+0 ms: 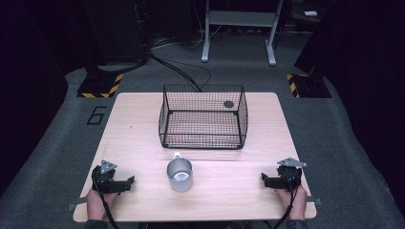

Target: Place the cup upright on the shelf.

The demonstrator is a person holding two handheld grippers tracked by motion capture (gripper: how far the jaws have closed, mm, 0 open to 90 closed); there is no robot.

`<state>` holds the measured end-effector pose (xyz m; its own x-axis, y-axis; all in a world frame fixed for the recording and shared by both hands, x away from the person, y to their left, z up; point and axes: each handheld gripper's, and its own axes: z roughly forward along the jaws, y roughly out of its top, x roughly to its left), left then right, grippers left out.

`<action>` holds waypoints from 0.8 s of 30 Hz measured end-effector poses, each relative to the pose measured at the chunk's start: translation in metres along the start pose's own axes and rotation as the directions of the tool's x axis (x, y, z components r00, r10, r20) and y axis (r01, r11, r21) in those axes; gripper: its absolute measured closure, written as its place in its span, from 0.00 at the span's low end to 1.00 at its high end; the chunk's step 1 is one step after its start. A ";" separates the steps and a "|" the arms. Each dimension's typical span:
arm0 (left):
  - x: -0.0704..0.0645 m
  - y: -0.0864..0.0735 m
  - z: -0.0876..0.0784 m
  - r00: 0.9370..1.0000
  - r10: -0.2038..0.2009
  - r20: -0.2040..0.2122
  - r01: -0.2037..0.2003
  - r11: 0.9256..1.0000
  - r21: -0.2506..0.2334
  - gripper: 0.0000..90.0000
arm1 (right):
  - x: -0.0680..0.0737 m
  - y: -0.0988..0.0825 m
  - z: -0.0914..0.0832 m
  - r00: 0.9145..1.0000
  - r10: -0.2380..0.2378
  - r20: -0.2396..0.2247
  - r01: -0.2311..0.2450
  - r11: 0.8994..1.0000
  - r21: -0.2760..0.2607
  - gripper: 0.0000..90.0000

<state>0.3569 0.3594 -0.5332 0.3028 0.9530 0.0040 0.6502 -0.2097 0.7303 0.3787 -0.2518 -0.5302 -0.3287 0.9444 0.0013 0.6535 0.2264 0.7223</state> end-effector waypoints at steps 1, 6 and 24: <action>0.000 0.000 0.000 1.000 -0.001 0.000 0.001 1.000 0.000 0.00 | 0.000 0.000 0.000 1.000 0.000 0.002 0.000 1.000 0.002 0.00; 0.000 0.000 0.000 1.000 0.000 -0.001 0.000 1.000 -0.001 0.00 | 0.000 0.000 0.000 1.000 0.002 0.003 -0.002 1.000 0.003 0.00; 0.000 0.000 0.000 1.000 -0.002 -0.002 0.002 1.000 0.000 0.00 | 0.001 0.000 0.000 1.000 -0.002 0.005 0.002 1.000 -0.001 0.00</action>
<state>0.3568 0.3590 -0.5332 0.3002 0.9539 0.0033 0.6509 -0.2074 0.7303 0.3783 -0.2514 -0.5301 -0.3268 0.9451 -0.0033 0.6524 0.2281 0.7227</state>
